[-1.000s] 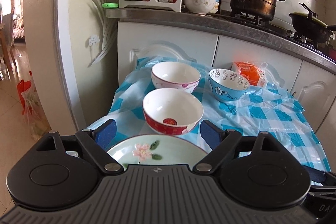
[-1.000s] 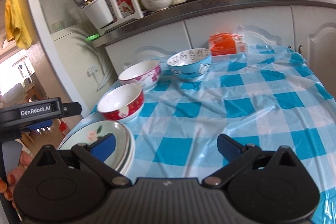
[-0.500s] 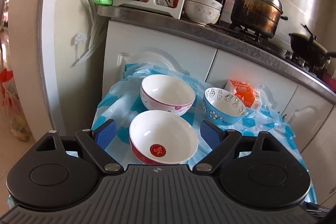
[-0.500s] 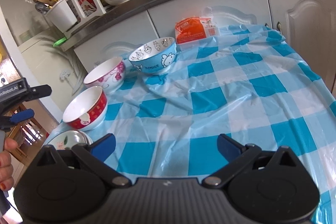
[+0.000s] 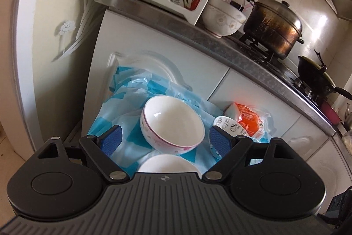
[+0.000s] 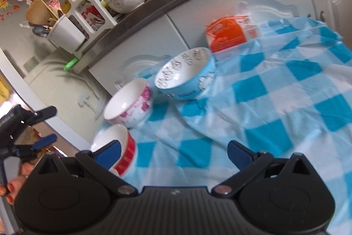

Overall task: Organize plates and bowls
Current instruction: 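Move both open tools toward the pink-flower white bowl, then close the right tool on the pink-flower bowl rim while the left tool grips it too, then lift the pink-flower bowl off the cloth with both tools, then lower the pink-flower bowl onto the cloth and open both tools, then move both open tools toward the blue cartoon-animal bowl, then close the right tool on the blue cartoon bowl rim while the left tool grips it too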

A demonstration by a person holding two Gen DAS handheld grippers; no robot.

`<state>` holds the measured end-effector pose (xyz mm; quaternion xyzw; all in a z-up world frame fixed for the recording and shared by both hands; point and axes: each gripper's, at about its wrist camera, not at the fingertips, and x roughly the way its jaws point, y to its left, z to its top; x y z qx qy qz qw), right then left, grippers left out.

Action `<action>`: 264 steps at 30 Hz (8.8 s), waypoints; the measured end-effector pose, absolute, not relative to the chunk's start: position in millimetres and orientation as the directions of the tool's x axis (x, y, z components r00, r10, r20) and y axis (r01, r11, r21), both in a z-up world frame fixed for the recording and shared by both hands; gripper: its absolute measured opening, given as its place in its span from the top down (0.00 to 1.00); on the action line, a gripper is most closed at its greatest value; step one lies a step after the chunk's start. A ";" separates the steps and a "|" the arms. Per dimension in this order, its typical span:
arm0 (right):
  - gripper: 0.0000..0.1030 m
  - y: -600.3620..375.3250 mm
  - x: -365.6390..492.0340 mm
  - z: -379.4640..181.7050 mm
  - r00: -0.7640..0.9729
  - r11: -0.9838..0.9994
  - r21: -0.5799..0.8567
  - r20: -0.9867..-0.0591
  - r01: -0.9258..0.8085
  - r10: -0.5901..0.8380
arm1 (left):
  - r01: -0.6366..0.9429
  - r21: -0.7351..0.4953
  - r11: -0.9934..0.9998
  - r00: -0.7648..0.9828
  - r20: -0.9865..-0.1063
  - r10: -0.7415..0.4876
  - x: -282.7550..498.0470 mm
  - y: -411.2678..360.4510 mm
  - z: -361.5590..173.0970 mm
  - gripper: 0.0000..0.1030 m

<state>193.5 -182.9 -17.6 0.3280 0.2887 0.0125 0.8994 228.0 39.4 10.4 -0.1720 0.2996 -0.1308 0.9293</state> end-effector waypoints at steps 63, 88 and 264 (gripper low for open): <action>0.43 -160.2 306.6 -6.2 0.852 0.737 0.674 -0.358 -0.048 0.382 | 0.212 -0.482 0.850 0.753 -0.475 -0.456 271.1 7.9 10.1 0.62; 0.32 -254.7 97.1 -11.2 0.926 0.718 0.683 -0.346 0.136 0.154 | 0.388 -0.513 0.766 0.573 -0.517 -0.636 138.9 -126.0 -16.6 0.61; 0.57 -210.9 248.7 -31.7 0.792 0.629 0.716 -0.555 0.302 0.252 | 0.146 -0.358 0.922 0.813 -0.487 -0.318 208.6 -9.7 -32.4 0.00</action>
